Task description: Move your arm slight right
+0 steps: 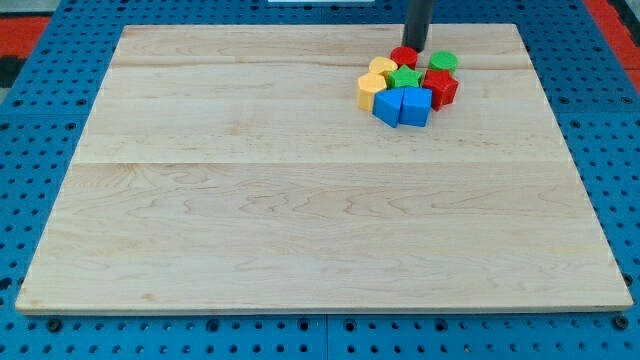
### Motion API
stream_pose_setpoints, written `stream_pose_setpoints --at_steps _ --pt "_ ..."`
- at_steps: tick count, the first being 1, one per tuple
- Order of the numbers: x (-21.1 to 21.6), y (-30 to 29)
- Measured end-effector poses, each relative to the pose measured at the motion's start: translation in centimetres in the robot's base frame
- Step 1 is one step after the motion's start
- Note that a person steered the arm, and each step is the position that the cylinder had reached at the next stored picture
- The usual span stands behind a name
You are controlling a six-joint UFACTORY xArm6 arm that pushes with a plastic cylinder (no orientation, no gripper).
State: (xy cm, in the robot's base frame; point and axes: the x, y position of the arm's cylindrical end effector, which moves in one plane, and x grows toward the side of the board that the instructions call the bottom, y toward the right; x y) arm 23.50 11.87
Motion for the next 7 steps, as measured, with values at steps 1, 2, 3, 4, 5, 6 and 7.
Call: stream_pose_setpoints --at_steps 1,2,3,4,5,6,7 --pt "-0.7 -2.7" --pt "-0.7 -4.8" --pt "-0.7 -4.8" --pt "-0.2 -4.8" --pt "-0.1 -4.8" --pt "-0.1 -4.8" --pt "-1.4 -3.4"
